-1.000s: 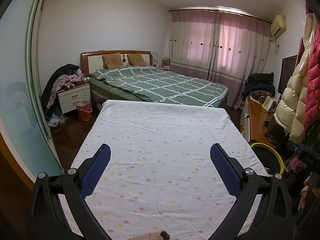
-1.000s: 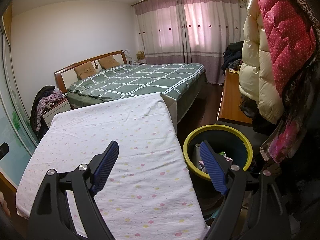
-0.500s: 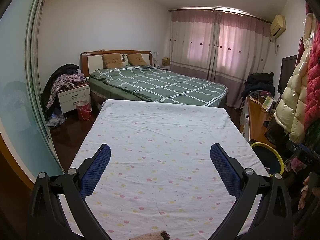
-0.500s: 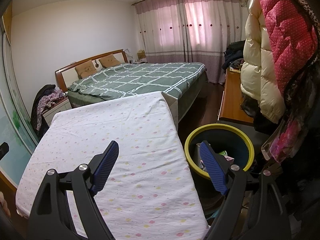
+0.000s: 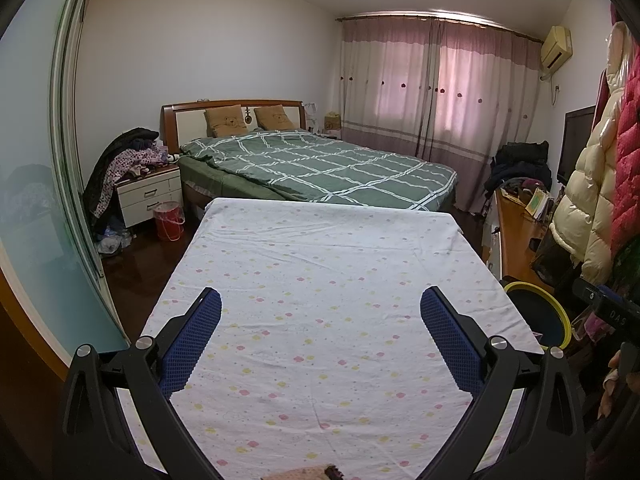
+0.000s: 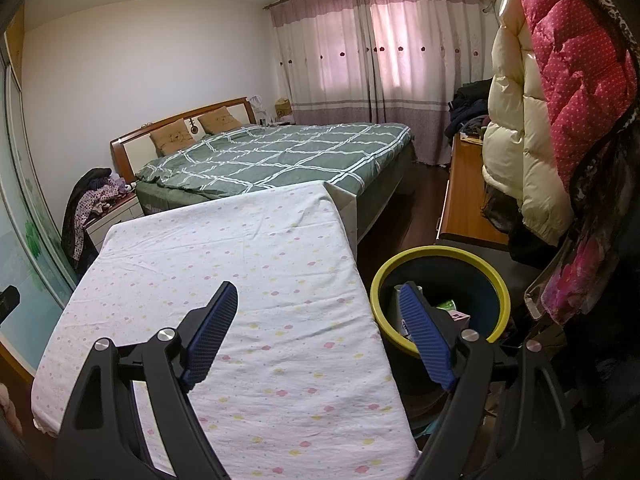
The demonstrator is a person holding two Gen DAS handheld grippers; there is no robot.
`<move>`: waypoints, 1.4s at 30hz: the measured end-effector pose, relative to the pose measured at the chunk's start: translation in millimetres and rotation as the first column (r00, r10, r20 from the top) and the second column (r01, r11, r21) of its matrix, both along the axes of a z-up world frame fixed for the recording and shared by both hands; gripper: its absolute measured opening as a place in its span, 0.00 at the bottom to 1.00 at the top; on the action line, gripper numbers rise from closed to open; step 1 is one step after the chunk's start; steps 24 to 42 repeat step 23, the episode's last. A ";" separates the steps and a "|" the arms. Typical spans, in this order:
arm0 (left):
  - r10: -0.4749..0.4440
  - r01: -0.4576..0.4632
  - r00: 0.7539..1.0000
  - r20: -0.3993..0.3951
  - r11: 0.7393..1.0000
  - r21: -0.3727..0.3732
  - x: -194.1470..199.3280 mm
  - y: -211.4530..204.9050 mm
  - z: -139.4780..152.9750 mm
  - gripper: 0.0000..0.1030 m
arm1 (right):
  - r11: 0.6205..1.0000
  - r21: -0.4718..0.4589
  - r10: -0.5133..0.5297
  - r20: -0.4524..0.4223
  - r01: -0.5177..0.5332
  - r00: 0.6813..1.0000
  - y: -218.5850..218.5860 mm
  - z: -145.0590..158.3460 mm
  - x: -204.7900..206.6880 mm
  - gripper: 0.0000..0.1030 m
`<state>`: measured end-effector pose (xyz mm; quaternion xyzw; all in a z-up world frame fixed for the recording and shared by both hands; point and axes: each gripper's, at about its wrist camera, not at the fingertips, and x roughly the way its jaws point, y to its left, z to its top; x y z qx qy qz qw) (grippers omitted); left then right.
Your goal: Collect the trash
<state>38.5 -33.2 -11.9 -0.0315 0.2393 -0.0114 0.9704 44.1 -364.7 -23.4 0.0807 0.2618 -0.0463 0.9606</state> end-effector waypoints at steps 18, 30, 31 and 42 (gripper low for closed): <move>-0.019 0.019 0.996 -0.083 1.000 -0.001 58.6 4.1 -16.1 0.95 | 0.998 0.001 0.057 -0.039 -0.057 0.998 8.3 -6.3 34.6 0.82; 0.010 -0.002 0.979 -0.202 0.999 0.042 141.4 15.1 -50.6 0.95 | 0.992 -0.011 0.127 -0.112 -0.129 0.986 31.1 -24.6 104.5 0.90; 0.010 -0.002 0.979 -0.202 0.999 0.042 141.4 15.1 -50.6 0.95 | 0.992 -0.011 0.127 -0.112 -0.129 0.986 31.1 -24.6 104.5 0.90; 0.010 -0.002 0.979 -0.202 0.999 0.042 141.4 15.1 -50.6 0.95 | 0.992 -0.011 0.127 -0.112 -0.129 0.986 31.1 -24.6 104.5 0.90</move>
